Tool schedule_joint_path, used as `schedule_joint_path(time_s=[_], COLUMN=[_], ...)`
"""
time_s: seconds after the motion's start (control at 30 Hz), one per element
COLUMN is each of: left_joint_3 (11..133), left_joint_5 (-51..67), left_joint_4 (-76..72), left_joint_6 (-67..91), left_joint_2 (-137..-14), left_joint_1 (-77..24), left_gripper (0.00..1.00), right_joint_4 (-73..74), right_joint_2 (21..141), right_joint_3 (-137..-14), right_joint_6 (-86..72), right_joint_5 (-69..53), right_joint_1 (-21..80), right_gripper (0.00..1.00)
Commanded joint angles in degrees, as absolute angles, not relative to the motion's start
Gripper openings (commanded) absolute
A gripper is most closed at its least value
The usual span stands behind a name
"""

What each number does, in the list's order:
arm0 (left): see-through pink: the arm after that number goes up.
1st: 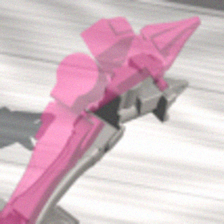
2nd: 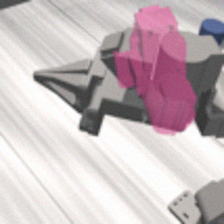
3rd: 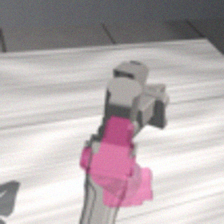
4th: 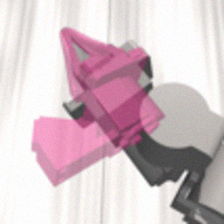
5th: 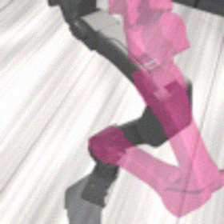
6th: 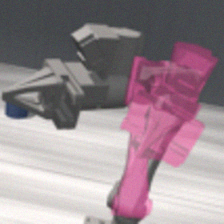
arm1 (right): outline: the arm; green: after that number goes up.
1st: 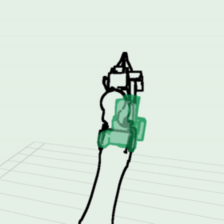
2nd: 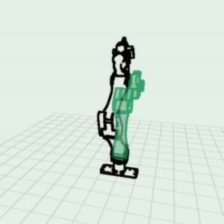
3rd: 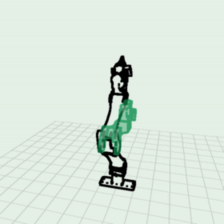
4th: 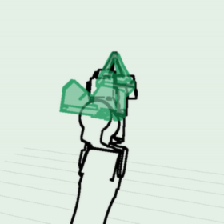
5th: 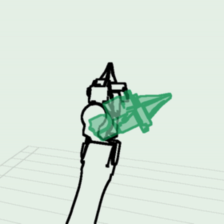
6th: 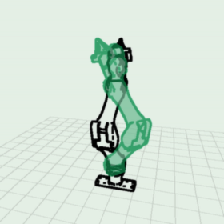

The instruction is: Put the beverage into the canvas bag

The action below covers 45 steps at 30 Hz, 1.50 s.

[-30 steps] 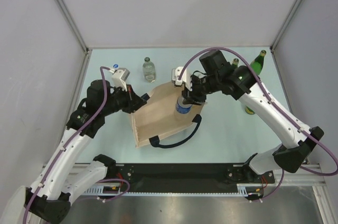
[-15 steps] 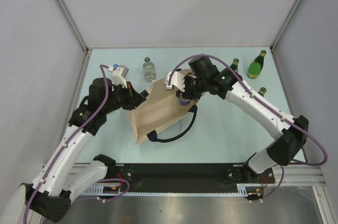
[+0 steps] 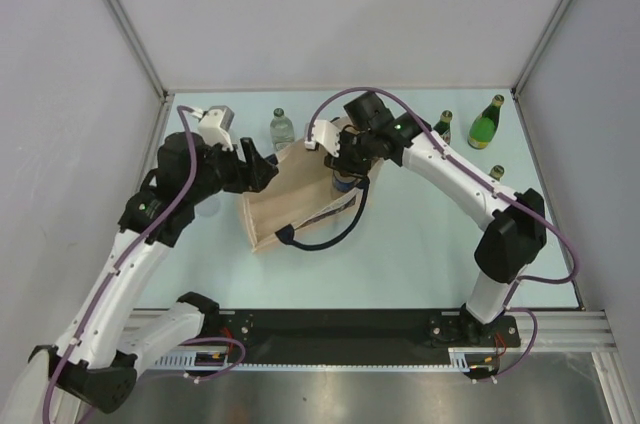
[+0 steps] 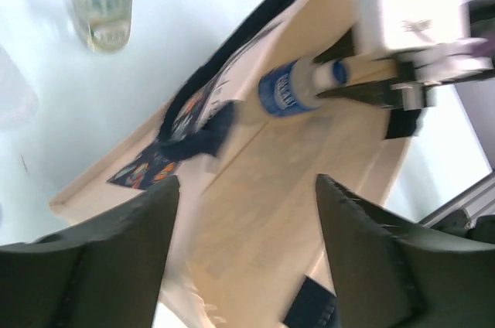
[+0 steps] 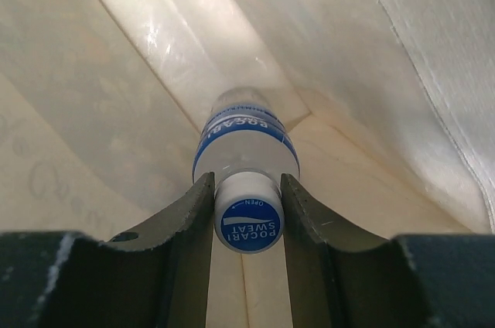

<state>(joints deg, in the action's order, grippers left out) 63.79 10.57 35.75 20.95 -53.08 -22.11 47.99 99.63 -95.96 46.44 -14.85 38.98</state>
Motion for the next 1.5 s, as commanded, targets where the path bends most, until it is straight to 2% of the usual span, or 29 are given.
schedule_joint_path(time_s=[0.0,0.1,0.23,0.27,0.4,0.53,0.63,0.83,1.0,1.33,1.47], left_joint_3=[70.22,71.72,69.36,68.56,65.22,65.03,66.53,69.52,70.05,71.8,72.68], left_joint_5=[10.81,14.74,22.05,23.19,21.11,11.98,9.68,4.84,4.66,5.71,6.06], left_joint_4=[35.42,35.42,35.59,35.51,36.03,36.82,37.35,38.67,38.85,38.67,39.28], left_joint_6=[14.87,11.79,10.11,9.93,7.48,3.35,0.62,-5.44,-7.82,-7.82,-6.95], left_joint_2=[-48.09,-45.18,-44.03,-44.12,-44.82,-47.89,-51.48,-57.29,-59.67,-64.95,-66.97], left_joint_1=[-21.8,-21.88,-22.41,-22.85,-28.28,-32.78,-34.62,-37.61,-38.76,-41.66,-42.36], left_gripper=[0.84,0.93,0.96,1.0,1.0,1.0,1.0,1.0,0.97,0.87,0.7], right_joint_4=[45.88,45.97,46.14,46.23,46.58,47.02,47.63,49.92,51.24,52.82,46.96], right_joint_2=[101.42,102.65,104.15,104.76,105.91,106.35,106.0,103.63,100.64,94.57,91.85], right_joint_3=[-99.31,-100.63,-103.0,-103.79,-105.64,-107.05,-108.8,-114.15,-117.59,-118.83,-112.26], right_joint_6=[45.71,44.83,43.6,43.33,42.54,41.4,40.61,38.77,37.18,34.11,23.5], right_joint_5=[-14.15,-15.12,-16.17,-16.26,-17.31,-19.16,-20.65,-24.08,-27.42,-30.94,-27.7], right_joint_1=[38.41,38.32,38.32,38.32,37.71,36.83,36.3,36.12,35.86,31.57,27.7], right_gripper=[0.0,0.0,0.0,0.0,0.06,0.2,0.34,0.5,0.59,0.62,0.71])
